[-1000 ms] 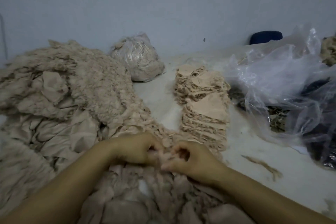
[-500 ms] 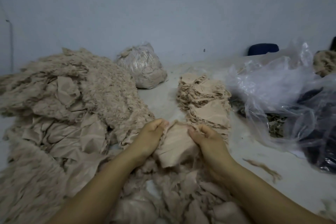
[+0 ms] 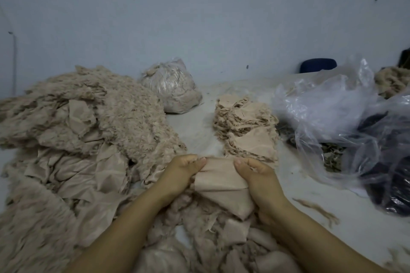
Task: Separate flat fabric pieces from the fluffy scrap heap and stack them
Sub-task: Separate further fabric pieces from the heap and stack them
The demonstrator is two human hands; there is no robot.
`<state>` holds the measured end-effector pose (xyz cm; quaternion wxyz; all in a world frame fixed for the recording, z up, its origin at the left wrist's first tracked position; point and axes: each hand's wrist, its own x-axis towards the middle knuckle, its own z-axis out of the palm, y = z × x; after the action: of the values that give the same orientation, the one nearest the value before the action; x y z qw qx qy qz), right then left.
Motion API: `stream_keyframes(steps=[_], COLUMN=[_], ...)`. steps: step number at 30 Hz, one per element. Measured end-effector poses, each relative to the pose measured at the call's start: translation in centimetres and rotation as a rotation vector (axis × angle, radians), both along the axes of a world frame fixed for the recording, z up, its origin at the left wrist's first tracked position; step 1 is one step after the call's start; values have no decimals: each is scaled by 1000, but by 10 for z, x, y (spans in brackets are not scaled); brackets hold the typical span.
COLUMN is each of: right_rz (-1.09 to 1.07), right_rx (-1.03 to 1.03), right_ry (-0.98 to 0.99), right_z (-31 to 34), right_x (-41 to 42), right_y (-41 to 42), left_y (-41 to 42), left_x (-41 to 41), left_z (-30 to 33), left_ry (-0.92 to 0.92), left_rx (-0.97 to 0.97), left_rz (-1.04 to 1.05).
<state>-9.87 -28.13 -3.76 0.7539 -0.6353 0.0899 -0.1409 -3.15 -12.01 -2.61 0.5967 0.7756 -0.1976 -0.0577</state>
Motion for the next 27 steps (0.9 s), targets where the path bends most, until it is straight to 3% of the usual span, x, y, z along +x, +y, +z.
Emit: stream_keyframes(steps=[5,10,13,16,21,23,25,27], right_rz=[26,44,-2,61,191,167,174,169], right_rx=[111,-219,-339,-462,-548,-602,-536,-449], right_ry=[17,-90,-68,-33,22,41,36,6], right_z=[-1,-1,-9,-12,-7,-4,2,5], right_x=[-5,-7,-11,-16,-14,-13,-12,-9], right_y=[-7,11,9,-5,-13,-13,-6,7], left_y=[2,-33,-33,-21,-21,-25,-36,-50], left_x=[3,13,26,35,35,29,18,8], left_z=[-4,17,26,22,25,27,26,23], left_ry=[-21,153,92,163,112,-40,-225,-293], left_rx=[35,-263,-264,-257,-256,-135,87,179], left_rz=[56,258,460,413,451,417,343,317])
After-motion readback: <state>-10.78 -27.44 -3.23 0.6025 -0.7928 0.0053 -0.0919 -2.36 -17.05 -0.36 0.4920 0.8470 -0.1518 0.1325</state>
